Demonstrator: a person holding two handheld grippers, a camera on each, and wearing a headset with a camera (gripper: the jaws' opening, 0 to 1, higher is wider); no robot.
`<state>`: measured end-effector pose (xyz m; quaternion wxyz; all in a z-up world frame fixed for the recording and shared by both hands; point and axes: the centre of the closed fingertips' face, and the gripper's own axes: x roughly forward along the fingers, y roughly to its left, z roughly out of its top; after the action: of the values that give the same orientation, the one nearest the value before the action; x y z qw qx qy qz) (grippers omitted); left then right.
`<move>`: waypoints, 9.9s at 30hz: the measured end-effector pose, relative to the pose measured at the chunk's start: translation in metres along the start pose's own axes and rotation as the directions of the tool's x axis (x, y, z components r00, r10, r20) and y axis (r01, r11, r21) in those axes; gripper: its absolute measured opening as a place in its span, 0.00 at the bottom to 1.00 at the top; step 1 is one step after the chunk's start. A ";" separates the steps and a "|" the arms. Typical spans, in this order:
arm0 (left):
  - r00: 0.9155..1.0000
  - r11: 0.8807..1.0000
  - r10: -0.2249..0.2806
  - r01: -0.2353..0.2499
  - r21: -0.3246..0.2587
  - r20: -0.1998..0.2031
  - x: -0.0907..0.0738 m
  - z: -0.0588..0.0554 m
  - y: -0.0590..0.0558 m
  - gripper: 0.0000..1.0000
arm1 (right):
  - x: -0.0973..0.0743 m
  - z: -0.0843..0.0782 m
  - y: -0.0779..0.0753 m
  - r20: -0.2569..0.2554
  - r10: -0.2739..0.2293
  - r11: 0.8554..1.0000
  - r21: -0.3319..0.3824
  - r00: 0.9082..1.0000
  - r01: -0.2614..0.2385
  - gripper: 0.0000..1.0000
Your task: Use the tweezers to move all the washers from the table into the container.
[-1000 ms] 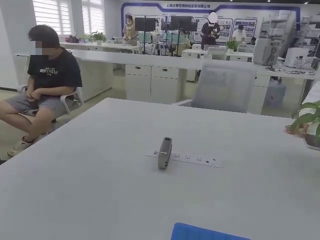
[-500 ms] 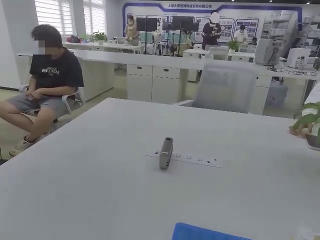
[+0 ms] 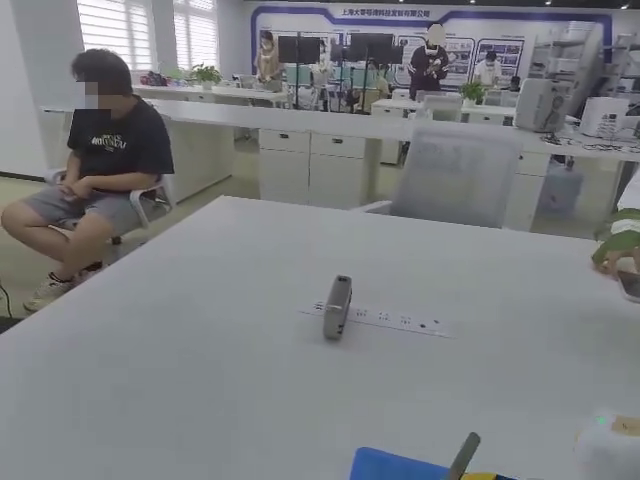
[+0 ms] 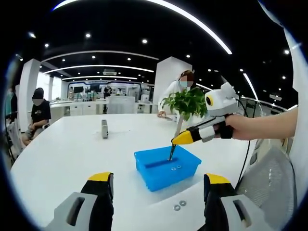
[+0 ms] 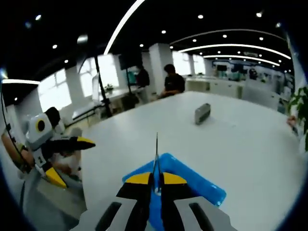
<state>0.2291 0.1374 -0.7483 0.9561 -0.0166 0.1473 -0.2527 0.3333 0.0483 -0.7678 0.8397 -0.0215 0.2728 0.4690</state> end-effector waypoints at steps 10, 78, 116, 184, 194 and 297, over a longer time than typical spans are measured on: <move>1.000 1.000 -0.006 0.006 -0.003 -0.002 0.001 0.000 0.000 0.78 | 0.017 -0.018 -0.016 -0.058 -0.005 0.998 0.061 0.998 0.008 0.03; 1.000 1.000 0.000 0.000 -0.004 -0.005 0.001 -0.001 0.000 0.77 | 0.000 -0.072 0.078 -0.143 0.211 0.975 -0.043 0.967 -0.219 0.04; 1.000 1.000 -0.008 0.008 0.001 -0.013 0.001 -0.003 -0.001 0.76 | 0.004 -0.088 0.105 -0.223 0.144 0.881 -0.414 0.964 -0.227 0.03; 0.999 1.000 -0.008 0.008 0.004 -0.038 0.002 -0.007 0.000 0.75 | 0.043 -0.029 -0.008 -0.085 0.050 0.998 0.046 0.995 -0.046 0.04; 0.999 1.000 -0.008 0.009 0.004 -0.041 0.002 -0.007 0.000 0.75 | 0.032 -0.018 0.011 -0.071 0.051 0.991 -0.121 0.996 -0.060 0.04; 0.996 0.997 -0.079 0.078 -0.021 -0.049 0.002 -0.009 -0.013 0.71 | 0.036 0.005 0.024 -0.022 0.151 0.987 -0.056 0.988 -0.152 0.03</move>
<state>0.2224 0.1254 -0.7562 0.9412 -0.0252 0.1729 -0.2892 0.3313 0.0907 -0.7755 0.7981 -0.0292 0.2674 0.5391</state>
